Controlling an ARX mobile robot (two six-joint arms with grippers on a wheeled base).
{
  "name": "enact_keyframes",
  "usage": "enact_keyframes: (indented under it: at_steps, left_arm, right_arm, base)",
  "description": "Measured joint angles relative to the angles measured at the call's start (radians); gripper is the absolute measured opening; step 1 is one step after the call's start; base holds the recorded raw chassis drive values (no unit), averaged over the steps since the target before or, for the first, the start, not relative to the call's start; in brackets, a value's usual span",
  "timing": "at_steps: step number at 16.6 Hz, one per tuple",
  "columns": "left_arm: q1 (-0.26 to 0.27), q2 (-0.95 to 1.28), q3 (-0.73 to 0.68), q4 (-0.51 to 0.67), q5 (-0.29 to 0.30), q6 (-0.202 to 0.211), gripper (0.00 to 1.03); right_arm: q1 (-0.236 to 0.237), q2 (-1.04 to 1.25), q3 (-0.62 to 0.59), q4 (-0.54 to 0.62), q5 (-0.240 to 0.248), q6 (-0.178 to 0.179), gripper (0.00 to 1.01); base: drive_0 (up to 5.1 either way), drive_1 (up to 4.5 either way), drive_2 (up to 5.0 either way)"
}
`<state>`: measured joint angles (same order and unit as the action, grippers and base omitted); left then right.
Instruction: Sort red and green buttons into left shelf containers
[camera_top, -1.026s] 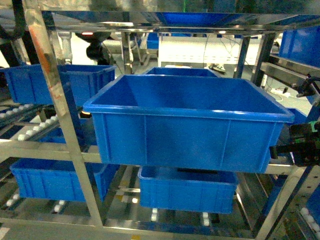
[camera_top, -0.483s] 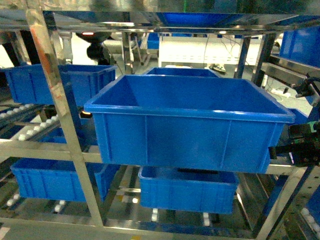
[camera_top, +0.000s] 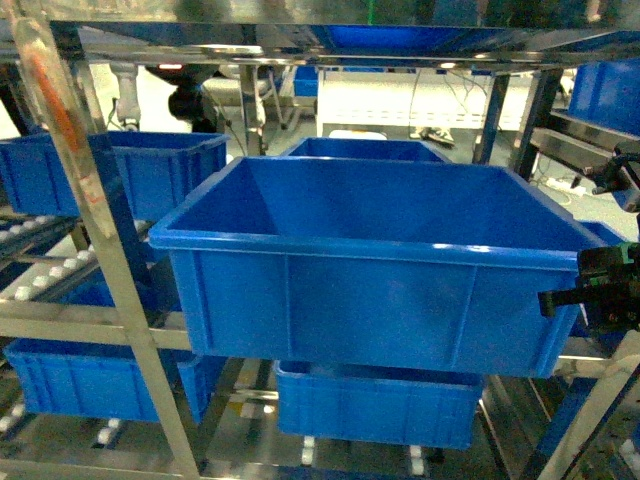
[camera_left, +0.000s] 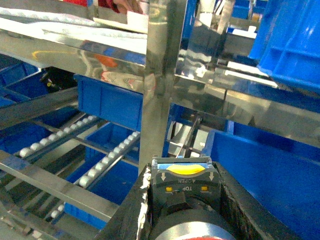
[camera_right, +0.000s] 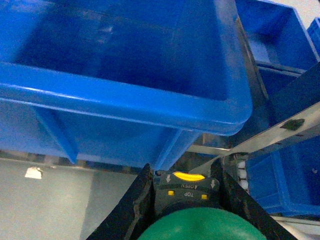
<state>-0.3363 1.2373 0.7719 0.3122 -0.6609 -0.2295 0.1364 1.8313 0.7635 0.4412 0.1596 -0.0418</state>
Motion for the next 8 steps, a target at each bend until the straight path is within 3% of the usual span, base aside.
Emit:
enact_keyframes:
  at_steps: [5, 8]
  left_arm:
    - [0.000, 0.000, -0.002, -0.002, -0.001, 0.000, 0.28]
    - [0.000, 0.000, -0.002, -0.002, -0.001, 0.000, 0.28]
  right_arm:
    - [0.001, 0.002, 0.011, -0.032, -0.008, 0.008, 0.29]
    - [0.011, 0.074, 0.104, -0.084, -0.008, 0.008, 0.29]
  base:
    - [0.0, 0.00, 0.0]
    - [0.0, 0.00, 0.0]
